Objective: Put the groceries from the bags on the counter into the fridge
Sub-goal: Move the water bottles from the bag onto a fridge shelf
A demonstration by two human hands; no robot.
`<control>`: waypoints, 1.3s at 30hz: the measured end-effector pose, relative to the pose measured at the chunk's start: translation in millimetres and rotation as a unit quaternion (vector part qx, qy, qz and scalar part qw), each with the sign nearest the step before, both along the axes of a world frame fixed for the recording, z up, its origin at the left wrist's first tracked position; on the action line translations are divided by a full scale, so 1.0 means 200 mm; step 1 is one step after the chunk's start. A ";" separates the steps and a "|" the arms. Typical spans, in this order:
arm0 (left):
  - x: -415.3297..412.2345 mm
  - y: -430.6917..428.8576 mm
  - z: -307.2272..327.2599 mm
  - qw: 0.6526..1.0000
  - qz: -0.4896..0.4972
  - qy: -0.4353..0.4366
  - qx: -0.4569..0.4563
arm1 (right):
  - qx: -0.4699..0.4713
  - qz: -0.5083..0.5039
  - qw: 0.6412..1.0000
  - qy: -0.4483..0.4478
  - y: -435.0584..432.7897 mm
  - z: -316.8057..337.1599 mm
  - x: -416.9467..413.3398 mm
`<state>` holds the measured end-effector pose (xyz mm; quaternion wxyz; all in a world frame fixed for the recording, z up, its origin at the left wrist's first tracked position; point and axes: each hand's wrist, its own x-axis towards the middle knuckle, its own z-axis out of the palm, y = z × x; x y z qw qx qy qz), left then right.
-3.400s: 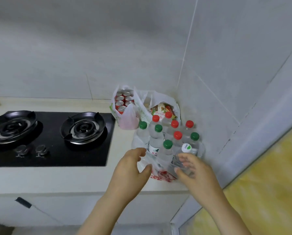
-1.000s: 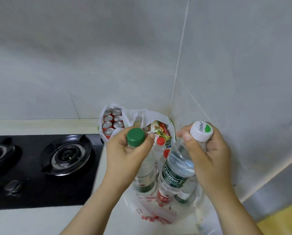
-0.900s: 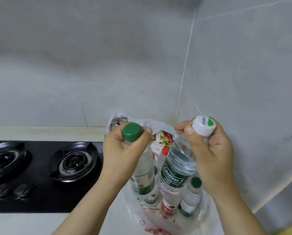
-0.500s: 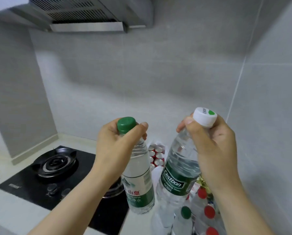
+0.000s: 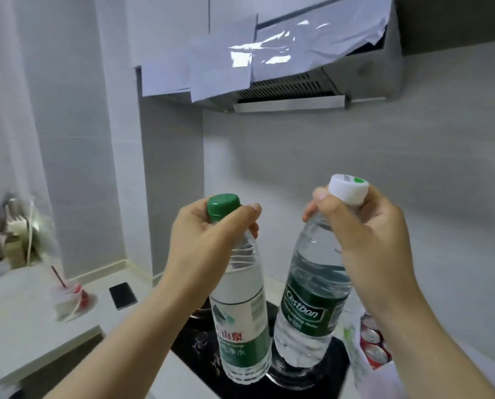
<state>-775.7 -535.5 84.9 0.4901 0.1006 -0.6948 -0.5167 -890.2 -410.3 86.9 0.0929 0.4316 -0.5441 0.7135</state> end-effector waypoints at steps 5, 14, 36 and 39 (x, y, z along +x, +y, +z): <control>0.25 -0.18 0.04 0.999 0.052 0.009 -0.014 | 0.011 0.069 0.998 0.004 -0.29 0.03 0.16; 0.65 -0.40 0.09 0.979 0.201 0.024 -0.008 | 0.003 0.251 0.968 0.018 -0.76 0.08 0.42; 1.22 -0.03 0.06 0.750 0.661 -0.003 0.003 | -0.034 0.683 0.729 0.026 -1.24 0.05 1.16; 1.30 0.13 0.05 0.710 0.704 0.002 0.007 | -0.036 0.737 0.675 0.029 -1.16 0.04 1.33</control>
